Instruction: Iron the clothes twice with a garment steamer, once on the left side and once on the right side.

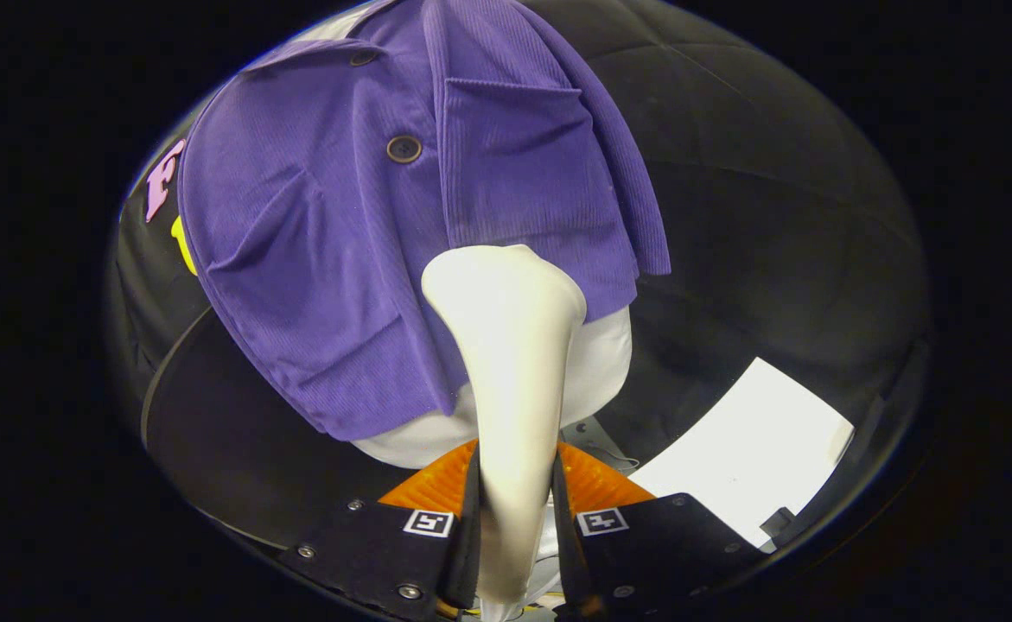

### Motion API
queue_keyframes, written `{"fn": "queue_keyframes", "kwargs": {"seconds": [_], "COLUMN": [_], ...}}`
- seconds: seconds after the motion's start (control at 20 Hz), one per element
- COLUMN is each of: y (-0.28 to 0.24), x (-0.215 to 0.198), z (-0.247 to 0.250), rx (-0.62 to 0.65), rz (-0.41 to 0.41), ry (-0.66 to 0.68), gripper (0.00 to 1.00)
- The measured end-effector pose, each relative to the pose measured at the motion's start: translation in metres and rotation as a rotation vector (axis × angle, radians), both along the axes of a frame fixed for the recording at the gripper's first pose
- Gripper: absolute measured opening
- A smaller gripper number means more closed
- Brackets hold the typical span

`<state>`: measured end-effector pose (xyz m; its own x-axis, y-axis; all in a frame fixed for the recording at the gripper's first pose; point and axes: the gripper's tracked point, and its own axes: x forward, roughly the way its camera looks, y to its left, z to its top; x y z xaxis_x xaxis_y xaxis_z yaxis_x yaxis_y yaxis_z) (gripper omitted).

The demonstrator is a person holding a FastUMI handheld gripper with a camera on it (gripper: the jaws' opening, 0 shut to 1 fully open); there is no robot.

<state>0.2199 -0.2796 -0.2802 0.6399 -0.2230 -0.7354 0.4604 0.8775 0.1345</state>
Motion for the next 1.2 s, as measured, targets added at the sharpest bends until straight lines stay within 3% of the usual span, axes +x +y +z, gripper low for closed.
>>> {"fn": "queue_keyframes", "kwargs": {"seconds": [0.25, 0.75, 1.0, 1.2], "y": [0.04, 0.148, 0.192, 0.216], "x": [-0.028, -0.114, -0.169, -0.205], "z": [0.016, 0.175, 0.24, 0.264], "rx": [0.03, -0.116, -0.203, -0.226], "rz": [0.049, 0.288, 0.36, 0.401], "ry": [-0.035, -0.381, -0.538, -0.614], "gripper": [0.37, 0.37, 0.37, 0.37]}}
